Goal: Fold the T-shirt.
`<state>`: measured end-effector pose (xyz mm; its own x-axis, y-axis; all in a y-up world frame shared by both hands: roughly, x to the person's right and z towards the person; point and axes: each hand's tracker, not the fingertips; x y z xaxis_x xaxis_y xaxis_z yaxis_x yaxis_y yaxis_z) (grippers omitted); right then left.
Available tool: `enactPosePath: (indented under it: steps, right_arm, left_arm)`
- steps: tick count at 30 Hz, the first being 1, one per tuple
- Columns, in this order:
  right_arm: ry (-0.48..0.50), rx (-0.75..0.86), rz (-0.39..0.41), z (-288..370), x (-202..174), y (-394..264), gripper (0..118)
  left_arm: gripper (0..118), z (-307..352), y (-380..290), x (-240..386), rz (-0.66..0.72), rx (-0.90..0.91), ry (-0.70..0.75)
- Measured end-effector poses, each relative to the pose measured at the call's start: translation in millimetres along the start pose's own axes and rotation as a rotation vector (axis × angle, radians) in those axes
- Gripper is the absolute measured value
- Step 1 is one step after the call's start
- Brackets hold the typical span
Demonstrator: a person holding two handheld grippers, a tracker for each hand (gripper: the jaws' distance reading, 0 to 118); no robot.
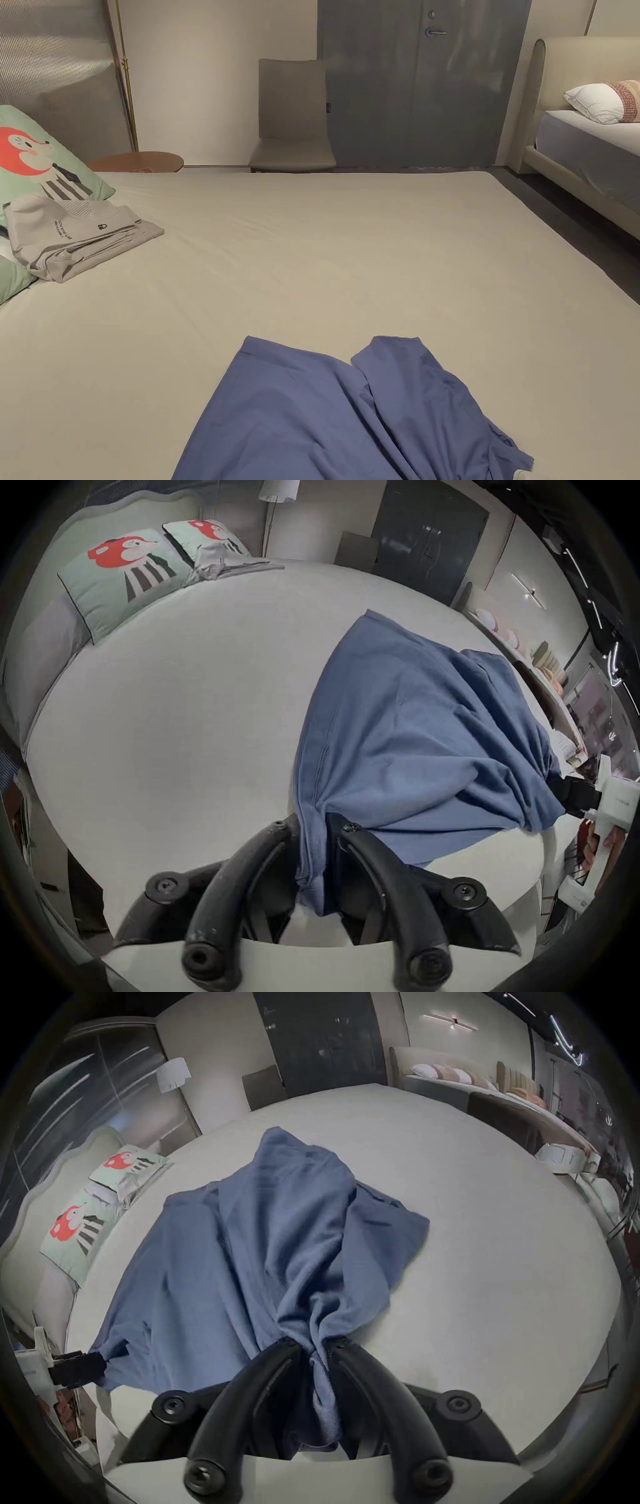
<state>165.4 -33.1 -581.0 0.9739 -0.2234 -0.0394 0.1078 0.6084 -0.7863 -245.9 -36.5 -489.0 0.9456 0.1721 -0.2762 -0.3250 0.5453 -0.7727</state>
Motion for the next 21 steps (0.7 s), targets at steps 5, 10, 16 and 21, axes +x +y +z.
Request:
enactPosePath:
  steps: [5,10,16,21]
  right_arm:
    - [0.028,0.188,0.152,38,-7,14,102]
    - [-0.017,0.573,0.275,104,-32,59,101]
    - [0.0,0.83,0.232,144,-46,96,48]
    - [-0.002,0.857,0.198,141,-47,104,1]
  left_arm:
    - [104,40,25,2,0.02,0.174,-0.045]
    - [105,98,74,17,-0.037,0.502,-0.058]
    - [53,159,107,56,-0.136,0.826,-0.092]
    - [1,159,120,73,-0.179,0.896,-0.077]
